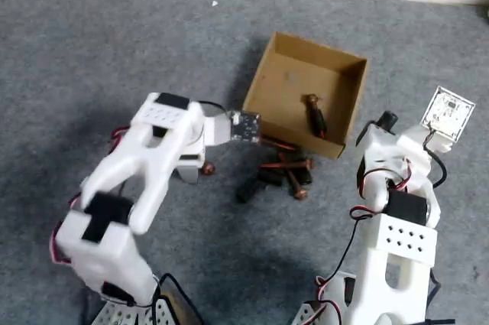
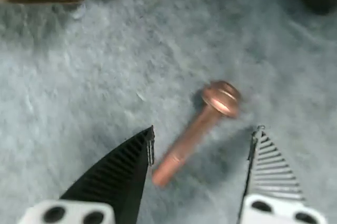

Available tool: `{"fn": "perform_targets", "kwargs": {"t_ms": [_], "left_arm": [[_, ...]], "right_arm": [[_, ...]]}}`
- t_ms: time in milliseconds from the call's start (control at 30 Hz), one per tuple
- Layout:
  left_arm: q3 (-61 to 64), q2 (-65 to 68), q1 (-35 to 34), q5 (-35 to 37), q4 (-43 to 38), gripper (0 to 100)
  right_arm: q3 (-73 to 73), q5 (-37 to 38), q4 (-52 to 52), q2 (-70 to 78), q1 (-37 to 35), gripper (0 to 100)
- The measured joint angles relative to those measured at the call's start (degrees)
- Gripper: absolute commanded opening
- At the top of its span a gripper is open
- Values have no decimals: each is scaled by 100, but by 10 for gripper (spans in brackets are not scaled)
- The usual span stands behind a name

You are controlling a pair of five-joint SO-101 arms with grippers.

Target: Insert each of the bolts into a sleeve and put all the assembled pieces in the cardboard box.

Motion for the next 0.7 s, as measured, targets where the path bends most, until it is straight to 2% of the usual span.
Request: {"fn": "perform_targets", "kwargs": {"t_ms": [167,300,467,700], "left_arm": [[-862,941,26,79,281,135],[-993,1301,193,97,360,34],[-1020,1354,378,105,501,18],[-1178,993,404,105,1222,5]], "right_arm": [[0,0,0,0,0,7],[0,0,0,0,0,7],[0,0,0,0,0,7],[0,0,0,0,0,6]]}}
